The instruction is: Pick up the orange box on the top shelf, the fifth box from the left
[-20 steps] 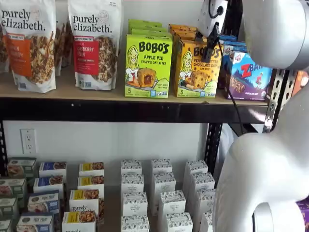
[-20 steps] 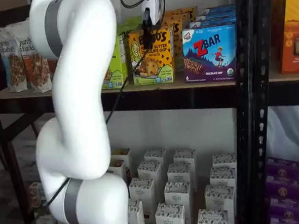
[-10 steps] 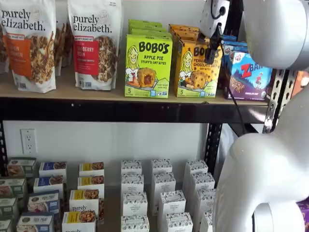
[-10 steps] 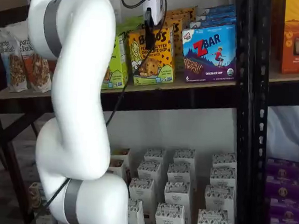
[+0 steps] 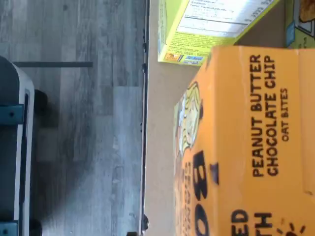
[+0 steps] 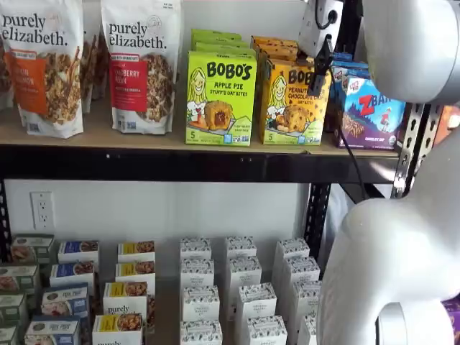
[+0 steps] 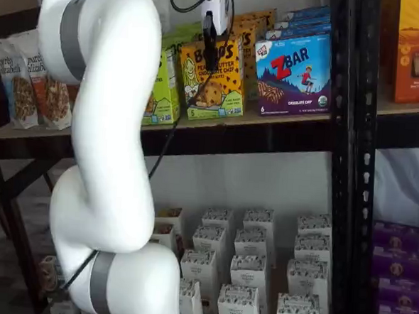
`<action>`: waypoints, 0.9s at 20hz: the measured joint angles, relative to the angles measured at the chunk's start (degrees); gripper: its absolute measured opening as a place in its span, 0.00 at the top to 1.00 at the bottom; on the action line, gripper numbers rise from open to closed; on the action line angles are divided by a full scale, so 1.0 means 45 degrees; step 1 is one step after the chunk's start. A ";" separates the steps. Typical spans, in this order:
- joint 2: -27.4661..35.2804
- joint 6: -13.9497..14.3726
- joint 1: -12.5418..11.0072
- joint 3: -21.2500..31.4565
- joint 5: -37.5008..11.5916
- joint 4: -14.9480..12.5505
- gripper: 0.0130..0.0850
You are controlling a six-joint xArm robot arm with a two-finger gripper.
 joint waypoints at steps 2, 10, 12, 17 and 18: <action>-0.0066 -0.0017 -0.0022 0.0096 -0.0111 0.0054 0.00; -0.0178 -0.0082 -0.0118 0.0210 -0.0306 0.0267 0.22; -0.0181 -0.0085 -0.0125 0.0203 -0.0310 0.0288 0.28; -0.0185 -0.0090 -0.0130 0.0181 -0.0314 0.0276 0.33; -0.0187 -0.0092 -0.0132 0.0182 -0.0323 0.0282 0.33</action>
